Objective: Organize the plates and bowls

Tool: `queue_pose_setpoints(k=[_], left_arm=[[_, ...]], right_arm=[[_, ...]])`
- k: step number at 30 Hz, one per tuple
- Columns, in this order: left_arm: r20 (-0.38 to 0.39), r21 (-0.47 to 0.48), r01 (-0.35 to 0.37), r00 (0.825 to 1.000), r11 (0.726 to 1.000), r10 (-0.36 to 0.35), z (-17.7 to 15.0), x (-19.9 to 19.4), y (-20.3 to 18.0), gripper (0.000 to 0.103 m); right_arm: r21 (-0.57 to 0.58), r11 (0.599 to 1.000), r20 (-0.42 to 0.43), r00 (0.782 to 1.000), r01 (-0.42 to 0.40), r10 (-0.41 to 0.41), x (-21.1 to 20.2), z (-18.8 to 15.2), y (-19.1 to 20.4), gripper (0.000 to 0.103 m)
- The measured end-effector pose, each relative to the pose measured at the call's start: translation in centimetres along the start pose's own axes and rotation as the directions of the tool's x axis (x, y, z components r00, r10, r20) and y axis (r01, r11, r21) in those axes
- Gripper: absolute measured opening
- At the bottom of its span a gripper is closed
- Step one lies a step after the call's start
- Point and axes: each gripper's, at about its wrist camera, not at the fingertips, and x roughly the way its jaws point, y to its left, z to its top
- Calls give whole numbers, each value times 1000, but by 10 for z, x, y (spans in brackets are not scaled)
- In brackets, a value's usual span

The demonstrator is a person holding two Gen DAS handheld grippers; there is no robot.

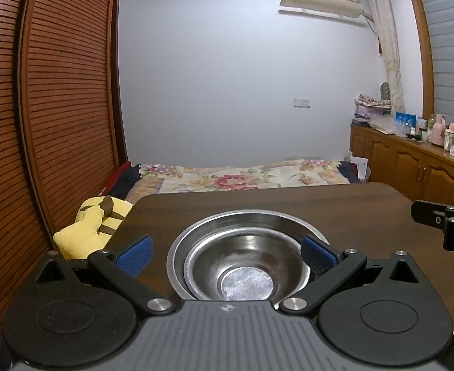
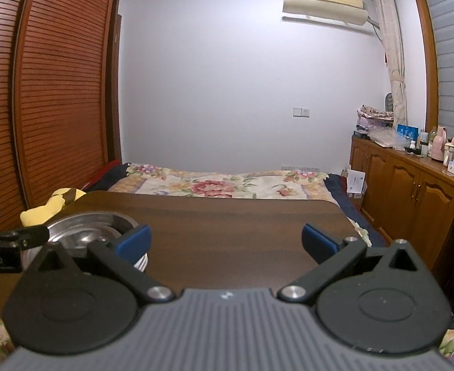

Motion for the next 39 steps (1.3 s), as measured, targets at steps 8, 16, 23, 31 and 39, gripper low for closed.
queue_pose_setpoints(k=[8, 16, 23, 31, 39], left_arm=[[-6, -7, 0, 1000, 1000, -1, -5, 4, 1, 103], [-13, -17, -2, 1000, 1000, 2, -11, 6, 4, 103], [-17, -9, 0, 1000, 1000, 0, -12, 7, 1, 103], [-16, -7, 0, 1000, 1000, 0, -12, 7, 2, 103], [-14, -5, -2, 1000, 1000, 2, -13, 6, 2, 103]], right_arm=[[10, 1000, -5, 1000, -6, 6, 3, -4, 1, 103], [33, 999, -22, 1000, -14, 15, 9, -13, -1, 103], [47, 999, -25, 1000, -10, 11, 10, -15, -2, 103], [43, 999, -20, 1000, -6, 7, 10, -17, -4, 103], [39, 999, -18, 1000, -5, 6, 10, -17, -4, 103]])
